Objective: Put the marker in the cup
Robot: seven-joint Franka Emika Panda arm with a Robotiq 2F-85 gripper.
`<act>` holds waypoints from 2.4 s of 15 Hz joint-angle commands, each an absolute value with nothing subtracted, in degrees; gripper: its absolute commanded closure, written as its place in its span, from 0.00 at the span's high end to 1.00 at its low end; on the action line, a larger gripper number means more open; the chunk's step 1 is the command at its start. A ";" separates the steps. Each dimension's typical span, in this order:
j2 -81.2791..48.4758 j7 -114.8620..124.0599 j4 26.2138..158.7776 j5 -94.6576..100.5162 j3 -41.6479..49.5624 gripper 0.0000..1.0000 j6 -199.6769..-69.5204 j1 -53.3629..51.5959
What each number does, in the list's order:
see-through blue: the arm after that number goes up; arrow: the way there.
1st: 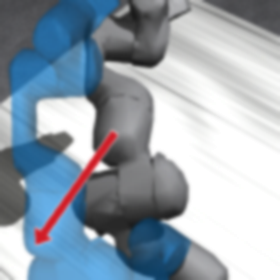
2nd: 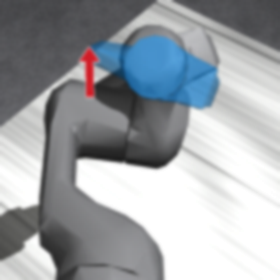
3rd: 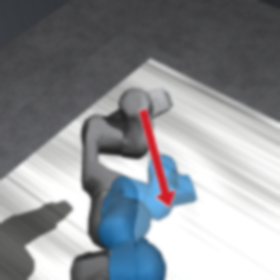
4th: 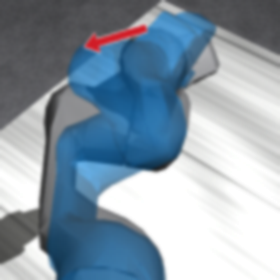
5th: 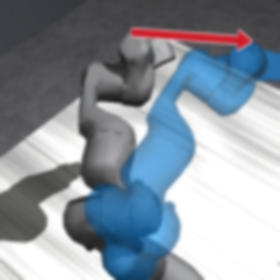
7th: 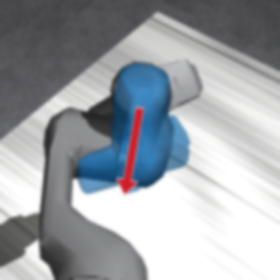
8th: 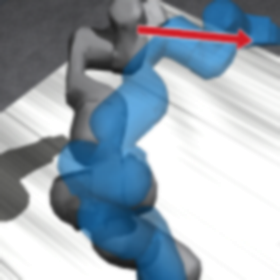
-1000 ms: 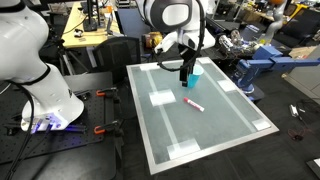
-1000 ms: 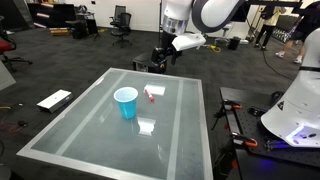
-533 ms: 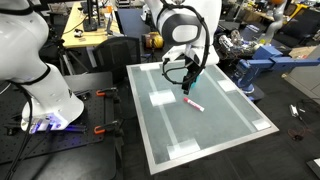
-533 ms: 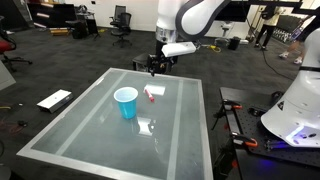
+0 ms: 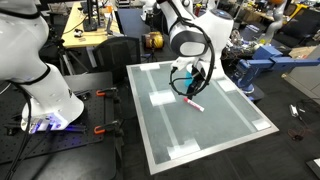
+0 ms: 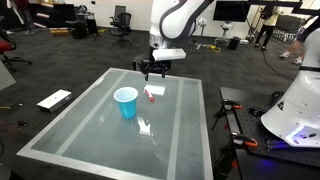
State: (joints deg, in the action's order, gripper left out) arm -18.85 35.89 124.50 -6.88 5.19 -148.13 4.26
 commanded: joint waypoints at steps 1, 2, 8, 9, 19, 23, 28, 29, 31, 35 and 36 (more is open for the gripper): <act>-22.89 34.63 119.99 -9.19 6.44 1.00 -145.76 4.11; -23.85 34.63 119.30 -9.38 6.68 1.00 -145.82 4.12; -29.71 34.00 114.86 -9.92 7.27 1.00 -146.78 4.20; -30.53 34.23 114.10 -9.80 7.44 1.00 -146.72 4.09; -35.79 34.10 109.19 -9.87 7.25 0.94 -145.79 3.79; -36.83 34.15 108.20 -9.76 7.29 0.84 -145.34 3.51; -37.78 34.21 107.28 -9.67 7.23 0.69 -144.68 3.27; -37.93 34.16 107.13 -9.66 7.22 0.52 -144.66 3.25; -38.02 34.28 107.07 -9.58 7.30 0.36 -144.71 3.07; -37.87 34.13 107.08 -9.56 7.23 0.05 -144.93 2.84; -37.60 34.04 107.33 -9.53 7.18 0.01 -145.22 2.71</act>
State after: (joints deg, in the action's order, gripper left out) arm -37.54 35.75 108.60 -8.20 6.84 -147.06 3.33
